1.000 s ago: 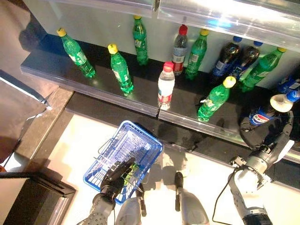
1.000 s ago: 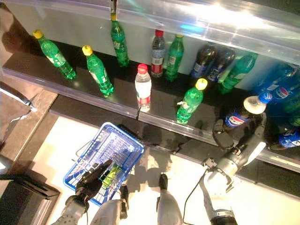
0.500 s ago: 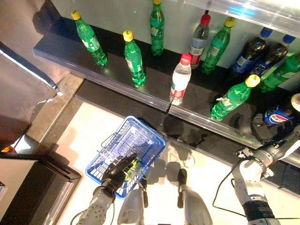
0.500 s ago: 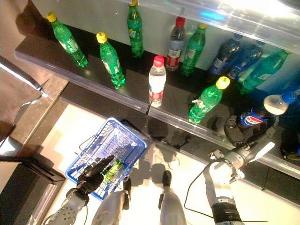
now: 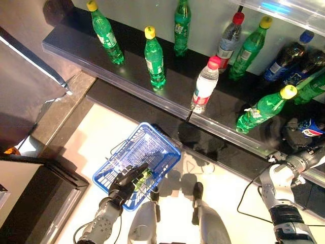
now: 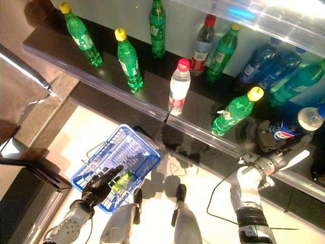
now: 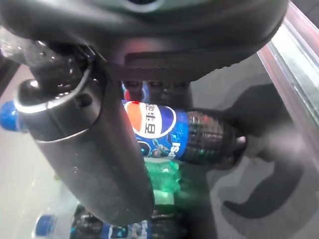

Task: Pick up the drink and place into the basket.

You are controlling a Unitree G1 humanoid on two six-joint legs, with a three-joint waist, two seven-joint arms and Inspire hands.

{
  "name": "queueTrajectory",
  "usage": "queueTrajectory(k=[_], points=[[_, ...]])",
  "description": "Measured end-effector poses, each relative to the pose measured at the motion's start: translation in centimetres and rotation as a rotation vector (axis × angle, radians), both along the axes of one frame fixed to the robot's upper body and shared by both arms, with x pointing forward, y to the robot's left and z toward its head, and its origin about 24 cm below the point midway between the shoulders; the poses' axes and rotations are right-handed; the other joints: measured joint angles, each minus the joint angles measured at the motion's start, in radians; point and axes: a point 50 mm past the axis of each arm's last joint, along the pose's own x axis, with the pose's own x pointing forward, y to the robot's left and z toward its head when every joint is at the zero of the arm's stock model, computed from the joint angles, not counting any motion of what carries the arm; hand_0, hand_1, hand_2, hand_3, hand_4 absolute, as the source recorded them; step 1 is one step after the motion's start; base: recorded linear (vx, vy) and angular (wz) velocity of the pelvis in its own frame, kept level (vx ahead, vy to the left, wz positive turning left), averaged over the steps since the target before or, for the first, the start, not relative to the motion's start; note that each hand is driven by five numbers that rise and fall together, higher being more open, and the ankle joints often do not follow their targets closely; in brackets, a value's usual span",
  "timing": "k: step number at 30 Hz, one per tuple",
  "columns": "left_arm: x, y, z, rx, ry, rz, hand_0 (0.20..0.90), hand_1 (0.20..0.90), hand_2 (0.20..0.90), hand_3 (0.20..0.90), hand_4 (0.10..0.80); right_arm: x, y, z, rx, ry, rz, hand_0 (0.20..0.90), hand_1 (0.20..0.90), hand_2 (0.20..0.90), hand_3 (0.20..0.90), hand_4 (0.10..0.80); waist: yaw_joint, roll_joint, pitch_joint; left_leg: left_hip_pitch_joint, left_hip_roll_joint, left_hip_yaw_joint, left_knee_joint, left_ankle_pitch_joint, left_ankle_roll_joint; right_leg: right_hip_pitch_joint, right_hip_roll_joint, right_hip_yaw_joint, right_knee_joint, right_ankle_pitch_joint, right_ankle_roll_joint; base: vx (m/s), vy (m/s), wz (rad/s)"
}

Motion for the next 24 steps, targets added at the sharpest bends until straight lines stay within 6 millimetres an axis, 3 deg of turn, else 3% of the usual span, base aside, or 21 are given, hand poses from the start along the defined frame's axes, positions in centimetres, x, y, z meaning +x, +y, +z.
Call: queueTrajectory(k=[1,2,14,24], points=[[0.0,0.2,0.0,0.007,0.0,-0.001,0.3,0.3,0.3,0.2,0.1,0.0,-0.2,0.1,-0.001,-0.004,-0.004,0.333,0.333,0.333,0.238,0.138,0.001,0.0,0.0,0.001,0.0,-0.001,0.001,0.0,0.0,0.002,0.0,-0.001,0.0,0.0,0.0,0.019,-0.011,0.04],[0.0,0.3,0.1,0.012,0.0,-0.001,0.3,0.3,0.3,0.2,0.1,0.0,-0.2,0.2,-0.002,-0.006,-0.005,0.3,0.3,0.3,0.2,0.1,0.002,-0.001,0.0,0.001,0.0,-0.001,0.001,0.0,0.0,0.003,0.0,-0.001,0.0,0.0,0.0,0.0,0.0,0.0],[-0.2,0.8,0.0,0.016,0.015,0.004,0.3,0.3,0.3,0.2,0.1,-0.4,-1.0,-0.2,0.001,0.033,0.013,0.3,0.3,0.3,0.2,0.1,-0.002,-0.012,0.007,0.027,0.0,-0.001,0.0,0.0,0.0,0.029,0.001,0.002,0.0,0.001,-0.001,0.004,0.012,0.0],[-1.3,1.4,-0.6,0.01,0.037,0.031,0.3,0.3,0.3,0.2,0.1,-1.8,-0.7,-2.6,0.03,0.106,0.022,0.3,0.3,0.3,0.2,0.1,-0.001,-0.028,0.015,0.098,0.001,-0.002,-0.016,-0.002,-0.002,0.104,0.002,0.006,-0.014,-0.004,0.004,0.042,0.042,0.01]])
